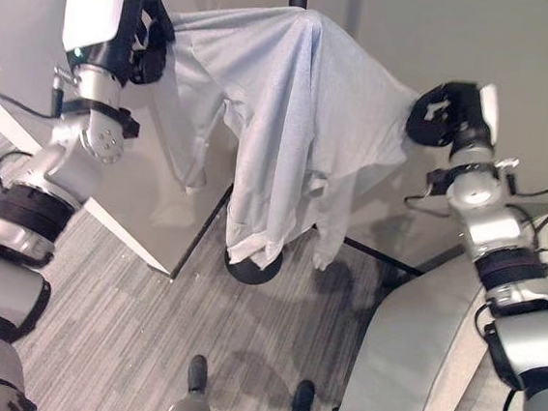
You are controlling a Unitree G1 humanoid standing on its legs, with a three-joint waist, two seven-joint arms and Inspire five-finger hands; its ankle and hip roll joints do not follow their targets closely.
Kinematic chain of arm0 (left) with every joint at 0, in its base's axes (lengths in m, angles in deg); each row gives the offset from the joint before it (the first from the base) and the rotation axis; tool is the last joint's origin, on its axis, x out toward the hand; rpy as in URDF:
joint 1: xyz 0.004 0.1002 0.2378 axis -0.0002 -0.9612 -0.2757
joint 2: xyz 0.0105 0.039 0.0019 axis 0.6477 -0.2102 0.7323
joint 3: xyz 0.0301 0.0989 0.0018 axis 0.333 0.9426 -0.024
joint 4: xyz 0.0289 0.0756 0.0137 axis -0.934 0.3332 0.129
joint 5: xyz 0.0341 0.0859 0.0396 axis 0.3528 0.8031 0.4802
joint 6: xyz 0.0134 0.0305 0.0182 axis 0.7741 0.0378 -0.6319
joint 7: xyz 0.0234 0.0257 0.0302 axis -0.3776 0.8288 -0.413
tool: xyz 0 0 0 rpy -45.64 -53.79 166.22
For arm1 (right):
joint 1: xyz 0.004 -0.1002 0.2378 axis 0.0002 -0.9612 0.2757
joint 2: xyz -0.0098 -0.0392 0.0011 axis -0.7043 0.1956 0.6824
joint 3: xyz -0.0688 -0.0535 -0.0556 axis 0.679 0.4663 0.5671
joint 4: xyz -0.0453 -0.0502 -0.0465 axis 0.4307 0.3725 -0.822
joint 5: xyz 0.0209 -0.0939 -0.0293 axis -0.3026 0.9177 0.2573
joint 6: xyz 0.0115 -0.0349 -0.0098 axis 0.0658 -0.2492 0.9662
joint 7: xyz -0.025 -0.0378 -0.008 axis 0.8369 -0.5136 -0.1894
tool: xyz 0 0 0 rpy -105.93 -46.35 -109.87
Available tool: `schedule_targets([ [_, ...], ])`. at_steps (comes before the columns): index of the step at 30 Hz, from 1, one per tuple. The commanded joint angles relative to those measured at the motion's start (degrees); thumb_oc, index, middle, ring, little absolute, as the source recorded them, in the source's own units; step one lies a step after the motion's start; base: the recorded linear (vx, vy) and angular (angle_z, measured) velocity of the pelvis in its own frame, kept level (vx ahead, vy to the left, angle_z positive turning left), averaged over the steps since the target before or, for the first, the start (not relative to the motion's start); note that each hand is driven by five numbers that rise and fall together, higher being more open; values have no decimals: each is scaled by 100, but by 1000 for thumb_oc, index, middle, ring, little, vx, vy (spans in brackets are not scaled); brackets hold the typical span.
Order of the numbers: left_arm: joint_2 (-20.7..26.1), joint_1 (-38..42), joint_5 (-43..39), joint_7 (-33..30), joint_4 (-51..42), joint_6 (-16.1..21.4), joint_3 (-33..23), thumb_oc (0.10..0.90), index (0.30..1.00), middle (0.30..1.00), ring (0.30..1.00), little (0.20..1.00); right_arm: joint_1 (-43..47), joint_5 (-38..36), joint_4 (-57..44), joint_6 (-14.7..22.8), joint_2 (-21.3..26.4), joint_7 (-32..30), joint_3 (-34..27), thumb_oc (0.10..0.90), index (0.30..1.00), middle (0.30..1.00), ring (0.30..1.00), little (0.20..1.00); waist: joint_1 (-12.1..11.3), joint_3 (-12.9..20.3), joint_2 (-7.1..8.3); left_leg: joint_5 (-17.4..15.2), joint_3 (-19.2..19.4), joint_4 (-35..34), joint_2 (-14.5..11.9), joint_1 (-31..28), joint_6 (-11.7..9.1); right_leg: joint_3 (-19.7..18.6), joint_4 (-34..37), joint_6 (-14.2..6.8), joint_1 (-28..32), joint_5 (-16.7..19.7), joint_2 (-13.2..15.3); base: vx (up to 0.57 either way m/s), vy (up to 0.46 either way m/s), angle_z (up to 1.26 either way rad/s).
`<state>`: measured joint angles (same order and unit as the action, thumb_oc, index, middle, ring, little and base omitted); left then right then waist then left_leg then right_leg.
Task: Hang the clothes on the sofa on the clothes rack.
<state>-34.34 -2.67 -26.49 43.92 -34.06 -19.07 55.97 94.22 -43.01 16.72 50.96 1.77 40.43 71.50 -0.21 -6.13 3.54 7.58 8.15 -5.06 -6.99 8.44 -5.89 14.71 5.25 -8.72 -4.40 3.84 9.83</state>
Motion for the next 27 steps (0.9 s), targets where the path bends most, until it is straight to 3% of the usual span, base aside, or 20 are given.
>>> schedule_targets([
  [1,-17,-73,-979,-284,226,196,-919,400,300,300,300,300,328,-60,-83,205,507,-317,-233,800,900,900,900,900,-170,109,142,-810,183,6,-131,-535,-233,-94,-25,-210,46,-58,265,0,0,0],
  [2,-208,-302,-1203,-260,51,262,-1080,585,578,578,578,578,170,-63,-237,202,423,-266,-264,800,900,900,900,900,-171,125,139,-823,180,6,-126,-547,-224,-94,-25,-202,58,-64,275,0,0,0],
  [3,-443,-562,-1406,-213,-92,329,-1219,800,900,900,900,900,14,-112,-388,228,332,-220,-343,800,900,900,900,900,-179,133,131,-848,178,6,-122,-592,-217,-91,-25,-189,106,-78,281,58,3,2],
  [4,-920,-1073,-1903,127,-396,504,-1370,800,900,900,900,900,-352,-56,-824,290,274,-74,-557,800,900,900,900,900,-174,189,130,-889,159,6,-100,-651,-189,-68,-25,-171,177,-86,313,53,3,5],
  [7,-1088,-1349,-2061,321,-593,564,-1408,800,900,900,900,900,-555,-85,-1087,347,277,-1,-713,800,900,900,900,900,-179,240,120,-927,153,6,-92,-709,-174,-58,-25,-164,253,-98,330,29,6,1],
  [16,-1058,-1991,-2065,794,-1011,565,-1676,800,900,900,900,900,-1242,-55,-2062,573,449,65,-1514,800,900,900,900,900,-164,375,110,-1043,208,6,-76,-893,-142,-43,-25,-189,424,-86,373,15,6,2],
  [18,-1045,-2826,-1758,1104,-1283,545,-2025,800,900,900,900,900,-2255,38,-2641,598,446,487,-2018,800,900,900,900,900,-120,397,115,-1085,255,6,-63,-974,-118,-58,-25,-203,472,-57,399,12,49,-3],
  [24,-1368,-4384,-1156,1527,-1469,464,-2694,800,900,900,900,900,-4065,733,-3367,555,177,1375,-2510,800,900,900,900,900,-62,360,90,-1147,316,6,-58,-1076,-82,-42,-25,-246,541,-2,450,3,25,-9],
  [25,-1778,-4732,-1236,1523,-1093,413,-2737,800,900,900,900,900,-4581,713,-3186,524,-293,1512,-2435,800,900,900,900,900,-24,336,84,-1150,347,6,-44,-1090,-61,-47,-25,-245,549,45,479,-18,28,-3],
  [26,-1776,-4736,-1235,1521,-1091,417,-2735,800,900,900,900,900,-4587,713,-3189,526,-295,1512,-2436,800,900,900,900,900,-23,347,93,-1130,346,6,-35,-1072,-56,-50,-25,-242,531,60,487,-24,36,-2],
  [27,-1961,-5048,-1048,1606,-809,368,-2727,800,900,900,900,900,-5005,725,-2973,535,-603,1629,-2395,800,900,900,900,900,1,301,71,-1153,363,6,-36,-1109,-44,-36,-25,-247,556,70,504,-12,27,-5],
])
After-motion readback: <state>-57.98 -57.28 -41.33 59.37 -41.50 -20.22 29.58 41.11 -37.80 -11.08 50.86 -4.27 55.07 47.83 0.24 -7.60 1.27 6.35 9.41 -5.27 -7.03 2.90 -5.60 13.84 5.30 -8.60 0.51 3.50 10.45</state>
